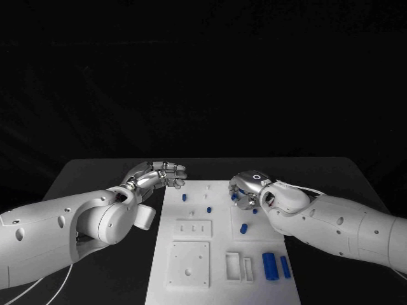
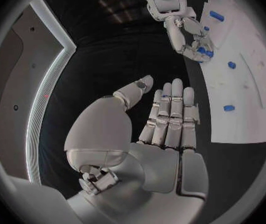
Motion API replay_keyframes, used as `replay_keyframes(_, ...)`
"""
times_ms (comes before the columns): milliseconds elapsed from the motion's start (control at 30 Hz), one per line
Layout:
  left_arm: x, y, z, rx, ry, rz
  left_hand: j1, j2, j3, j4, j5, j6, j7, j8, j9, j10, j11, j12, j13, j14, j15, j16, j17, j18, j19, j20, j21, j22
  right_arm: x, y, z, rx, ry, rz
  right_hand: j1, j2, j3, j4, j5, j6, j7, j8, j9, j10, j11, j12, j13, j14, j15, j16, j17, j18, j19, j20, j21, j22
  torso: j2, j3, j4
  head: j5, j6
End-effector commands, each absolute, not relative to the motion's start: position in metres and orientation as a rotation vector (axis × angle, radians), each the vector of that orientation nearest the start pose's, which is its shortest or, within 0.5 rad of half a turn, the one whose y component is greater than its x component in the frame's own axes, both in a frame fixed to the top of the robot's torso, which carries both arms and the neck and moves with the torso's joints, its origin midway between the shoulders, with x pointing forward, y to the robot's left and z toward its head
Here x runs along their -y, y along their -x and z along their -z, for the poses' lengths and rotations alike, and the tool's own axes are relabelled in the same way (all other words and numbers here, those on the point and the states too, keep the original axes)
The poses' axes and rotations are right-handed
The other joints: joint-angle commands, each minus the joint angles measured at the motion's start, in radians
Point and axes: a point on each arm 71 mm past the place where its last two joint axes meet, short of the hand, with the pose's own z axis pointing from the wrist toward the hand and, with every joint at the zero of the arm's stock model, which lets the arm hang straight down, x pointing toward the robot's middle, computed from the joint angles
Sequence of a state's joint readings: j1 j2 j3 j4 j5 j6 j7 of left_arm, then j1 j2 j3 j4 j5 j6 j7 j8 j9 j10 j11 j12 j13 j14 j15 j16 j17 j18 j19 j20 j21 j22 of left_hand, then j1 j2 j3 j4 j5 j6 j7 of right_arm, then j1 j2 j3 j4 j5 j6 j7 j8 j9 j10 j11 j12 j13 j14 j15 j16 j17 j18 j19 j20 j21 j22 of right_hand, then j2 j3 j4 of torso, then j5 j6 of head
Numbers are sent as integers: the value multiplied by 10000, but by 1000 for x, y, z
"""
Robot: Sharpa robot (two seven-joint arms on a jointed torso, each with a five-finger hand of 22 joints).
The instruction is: Assemble the parts on the task board
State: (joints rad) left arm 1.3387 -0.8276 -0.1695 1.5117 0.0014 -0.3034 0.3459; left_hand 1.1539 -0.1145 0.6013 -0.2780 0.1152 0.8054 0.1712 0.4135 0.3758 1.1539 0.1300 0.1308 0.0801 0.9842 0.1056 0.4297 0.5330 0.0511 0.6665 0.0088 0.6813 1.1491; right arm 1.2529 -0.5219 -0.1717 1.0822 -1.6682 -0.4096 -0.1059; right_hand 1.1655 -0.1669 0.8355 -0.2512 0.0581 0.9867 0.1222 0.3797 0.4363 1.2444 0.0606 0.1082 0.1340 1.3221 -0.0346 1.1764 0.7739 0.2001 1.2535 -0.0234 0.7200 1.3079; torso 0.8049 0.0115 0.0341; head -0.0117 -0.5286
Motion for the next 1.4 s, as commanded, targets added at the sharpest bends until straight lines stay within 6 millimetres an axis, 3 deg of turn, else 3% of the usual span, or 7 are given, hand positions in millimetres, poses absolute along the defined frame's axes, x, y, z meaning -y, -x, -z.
replay_keyframes(33, -204, -499, 160, -15087, 10370, 15155, -96, -20, -7, -2, 32, -36, 50, -43, 16, -7, 49, -64, -15, -41, -5, -38, 18, 181, -64, -15, 67, -14, 159, -551, 211, -15027, 3945, -3816, 60, 68, 74, -3, -46, 93, -9, 42, 13, 383, 52, 35, 35, -22, -123, 53, -14, 617, -28, -19, 44, 206, 1, -6, 8, -17, 19)
replay_keyframes(467, -206, -500, 161, -15039, 10389, 15088, -92, -18, -3, -9, 31, -35, 48, -47, 22, -7, 50, -72, -16, -40, -6, -43, 23, 178, -70, -17, 72, -18, 154, -547, 202, -14219, 3750, -3923, 42, 1, 208, -57, -74, 231, -67, 82, 66, 486, 3, 48, 146, -4, -172, 151, -34, 617, 35, -43, 144, 213, 6, -10, -6, -13, 124)
replay_keyframes(1000, -203, -501, 160, -14980, 10353, 15079, -91, -18, 0, -15, 33, -43, 51, -55, 25, -11, 53, -81, -17, -40, -6, -48, 29, 176, -75, -18, 76, -21, 110, -546, 194, -13286, 4425, -4198, 82, -127, 343, -20, -86, 294, -97, 94, 97, 520, -12, 27, 201, -7, -188, 213, -47, 617, 64, -62, 208, 210, 26, -7, 11, -70, 290)
replay_keyframes(1233, -200, -502, 161, -14997, 10322, 15126, -91, -12, 3, -14, 35, -43, 51, -57, 27, -9, 54, -83, -17, -39, -6, -50, 31, 175, -76, -18, 79, -23, 94, -548, 194, -13027, 4602, -4113, 101, -169, 392, 4, -90, 303, -102, 93, 107, 524, -15, 15, 217, -12, -191, 230, -54, 617, 69, -63, 226, 208, 28, -6, 62, -41, 346)
replay_keyframes(1400, -201, -501, 160, -15002, 10331, 15124, -93, -9, 3, -14, 35, -42, 51, -58, 29, -8, 54, -85, -17, -38, -6, -52, 33, 174, -77, -19, 81, -24, 92, -551, 195, -13085, 4693, -3891, 118, -199, 426, 17, -87, 304, -104, 90, 113, 523, -15, 5, 227, -17, -191, 239, -59, 617, 69, -61, 237, 206, 60, -55, 125, -11, 362)
